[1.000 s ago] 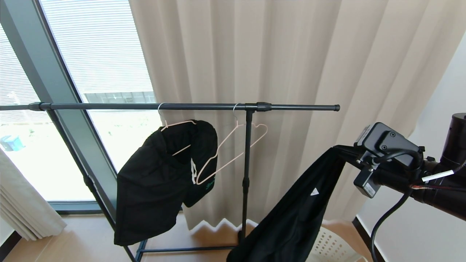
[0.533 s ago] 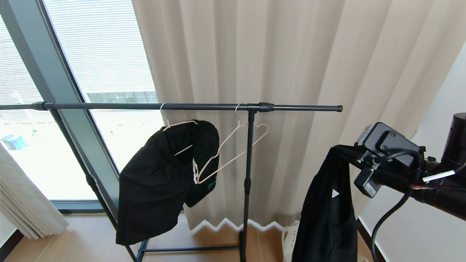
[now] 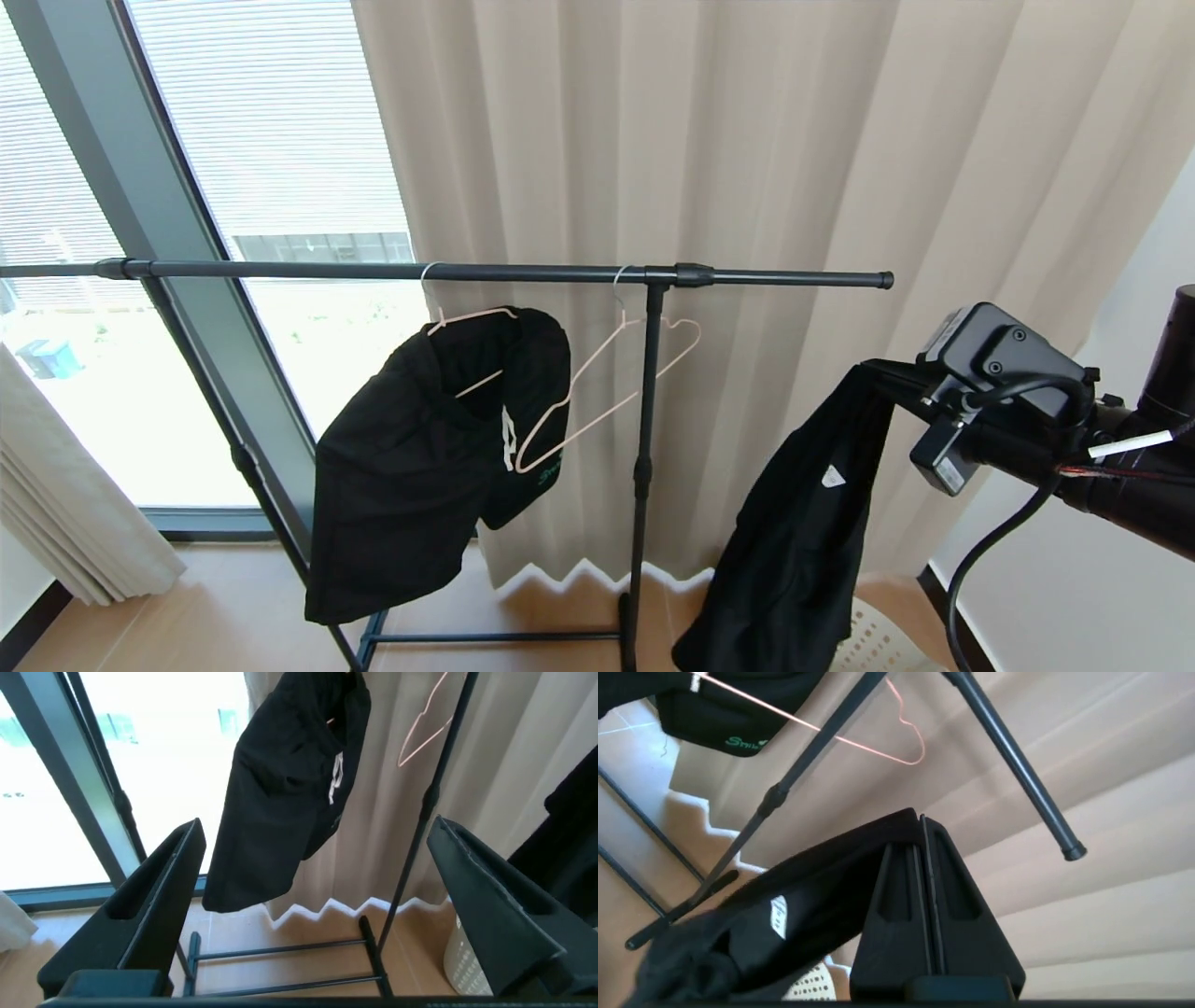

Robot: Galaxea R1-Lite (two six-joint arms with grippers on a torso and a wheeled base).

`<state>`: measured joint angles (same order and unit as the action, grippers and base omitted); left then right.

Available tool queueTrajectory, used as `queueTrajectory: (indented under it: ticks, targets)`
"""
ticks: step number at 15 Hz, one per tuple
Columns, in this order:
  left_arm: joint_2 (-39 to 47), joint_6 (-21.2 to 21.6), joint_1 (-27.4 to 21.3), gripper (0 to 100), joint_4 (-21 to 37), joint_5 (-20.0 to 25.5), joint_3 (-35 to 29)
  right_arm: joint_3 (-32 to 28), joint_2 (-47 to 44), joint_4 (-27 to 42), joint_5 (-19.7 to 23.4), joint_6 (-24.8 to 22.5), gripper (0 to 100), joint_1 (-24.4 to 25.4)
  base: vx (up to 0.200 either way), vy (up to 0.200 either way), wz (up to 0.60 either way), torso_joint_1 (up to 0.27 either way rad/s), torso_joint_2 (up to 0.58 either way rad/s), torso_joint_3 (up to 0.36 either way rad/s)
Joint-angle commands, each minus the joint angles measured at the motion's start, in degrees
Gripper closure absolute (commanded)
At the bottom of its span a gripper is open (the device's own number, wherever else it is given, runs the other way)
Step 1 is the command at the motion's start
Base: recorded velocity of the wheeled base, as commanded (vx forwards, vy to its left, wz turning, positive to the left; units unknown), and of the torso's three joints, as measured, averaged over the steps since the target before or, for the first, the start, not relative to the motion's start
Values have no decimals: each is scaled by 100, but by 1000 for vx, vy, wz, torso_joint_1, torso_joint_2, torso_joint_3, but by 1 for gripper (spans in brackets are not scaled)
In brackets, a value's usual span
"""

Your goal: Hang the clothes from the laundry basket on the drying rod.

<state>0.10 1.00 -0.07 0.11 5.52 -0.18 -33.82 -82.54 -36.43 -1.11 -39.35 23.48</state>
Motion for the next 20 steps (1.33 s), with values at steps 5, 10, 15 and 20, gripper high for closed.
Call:
queueTrajectory:
  ticks: [5, 10, 15, 20]
  targets:
    - [17, 67, -1, 0, 7, -34, 9, -178, -491, -523, -162, 253, 100, 43, 0, 0, 0, 0, 0, 0]
    - [957, 594, -28, 0, -2, 98, -333, -371, -746, -550, -329, 674, 100, 157, 0, 0, 0, 0, 0, 0]
    - [4631, 304, -1091, 0, -187, 2005, -2223, -415, -728, -532, -627, 964, 100, 254, 0, 0, 0, 0, 0, 0]
    - [7074, -671, -2796, 0, -943, 1909, -4060, -688, -711, -400, -627, 1316, 100, 271, 0, 0, 0, 0, 0, 0]
